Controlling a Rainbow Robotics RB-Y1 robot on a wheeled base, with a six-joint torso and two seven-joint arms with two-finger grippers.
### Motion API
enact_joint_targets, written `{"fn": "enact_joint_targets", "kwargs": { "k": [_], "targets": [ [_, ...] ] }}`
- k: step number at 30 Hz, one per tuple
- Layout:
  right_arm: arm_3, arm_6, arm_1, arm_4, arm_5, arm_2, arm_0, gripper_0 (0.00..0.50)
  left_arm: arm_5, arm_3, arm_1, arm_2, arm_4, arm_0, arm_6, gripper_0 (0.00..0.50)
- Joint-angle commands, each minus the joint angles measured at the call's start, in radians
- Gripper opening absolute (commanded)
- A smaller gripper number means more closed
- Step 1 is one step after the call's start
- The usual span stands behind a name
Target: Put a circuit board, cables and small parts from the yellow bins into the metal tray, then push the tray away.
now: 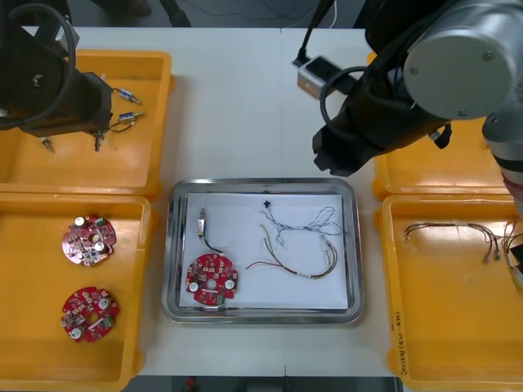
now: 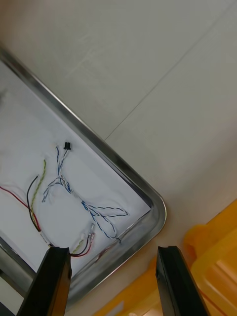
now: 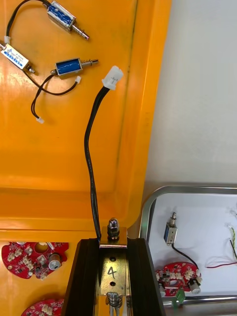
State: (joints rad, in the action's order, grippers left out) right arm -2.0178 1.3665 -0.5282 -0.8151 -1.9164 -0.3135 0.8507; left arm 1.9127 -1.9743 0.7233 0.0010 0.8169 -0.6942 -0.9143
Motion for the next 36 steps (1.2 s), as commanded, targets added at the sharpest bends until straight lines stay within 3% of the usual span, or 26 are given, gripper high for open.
{"fn": "enact_joint_targets", "kwargs": {
  "k": [1, 7, 15, 18, 28, 36],
  "targets": [
    [-0.039, -0.127, -0.055, -0.052, -0.003, 0.119, 0.019, 0.5, 0.007, -0.038, -0.028, -0.019, 0.004, 0.01, 0.072, 0.0],
    [-0.065, -0.282, -0.171, -0.048, -0.003, 0.249, -0.078, 0.5, 0.007, -0.046, -0.045, -0.088, -0.03, -0.013, 0.1, 0.0],
    [-0.065, -0.308, -0.263, -0.068, -0.003, 0.376, -0.185, 0.5, 0.007, -0.049, -0.081, -0.168, -0.032, -0.056, 0.193, 0.0],
    [-0.064, -0.303, -0.302, -0.087, -0.003, 0.462, -0.271, 0.5, 0.007, -0.049, -0.105, -0.228, -0.042, -0.083, 0.252, 0.0],
    [-0.064, -0.279, -0.363, -0.151, -0.003, 0.622, -0.46, 0.5, 0.007, -0.049, -0.148, -0.381, -0.078, -0.133, 0.359, 0.0],
    [-0.064, -0.276, -0.371, -0.136, -0.003, 0.672, -0.556, 0.5, -0.006, -0.047, -0.182, -0.484, -0.105, -0.16, 0.394, 0.0]
  ]
}}
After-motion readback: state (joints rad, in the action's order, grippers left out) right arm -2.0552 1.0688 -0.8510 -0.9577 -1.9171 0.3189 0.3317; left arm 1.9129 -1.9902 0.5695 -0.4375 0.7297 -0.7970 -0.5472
